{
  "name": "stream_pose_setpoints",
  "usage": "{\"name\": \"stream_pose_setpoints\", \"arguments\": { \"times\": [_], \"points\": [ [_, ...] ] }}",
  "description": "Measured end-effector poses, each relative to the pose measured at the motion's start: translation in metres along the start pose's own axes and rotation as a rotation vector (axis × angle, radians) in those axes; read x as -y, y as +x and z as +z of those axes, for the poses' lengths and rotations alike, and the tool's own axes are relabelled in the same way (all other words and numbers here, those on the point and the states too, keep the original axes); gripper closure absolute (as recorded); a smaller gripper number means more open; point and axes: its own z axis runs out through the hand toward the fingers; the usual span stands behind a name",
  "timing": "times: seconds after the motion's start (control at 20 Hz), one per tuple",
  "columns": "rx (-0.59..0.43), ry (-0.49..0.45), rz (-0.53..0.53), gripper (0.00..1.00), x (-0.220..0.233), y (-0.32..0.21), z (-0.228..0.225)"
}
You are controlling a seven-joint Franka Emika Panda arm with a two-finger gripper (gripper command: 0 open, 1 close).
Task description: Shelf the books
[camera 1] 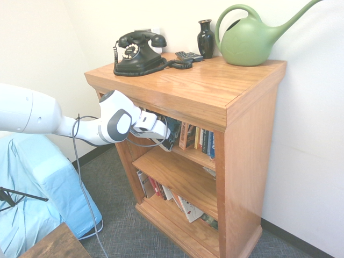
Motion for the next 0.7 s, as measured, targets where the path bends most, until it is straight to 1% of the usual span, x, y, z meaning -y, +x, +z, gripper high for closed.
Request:
{"name": "stream_pose_setpoints", "arguments": {
  "times": [0.05,0.5,0.7],
  "points": [
    [-0.001,0.001,0.000,0.00,0.001,0.001,0.000],
    [-0.004,0.004,-0.001,0.00,0.004,0.003,0.001],
    [-0.004,0.009,-0.004,0.00,0.011,0.005,0.006]
  ]
}}
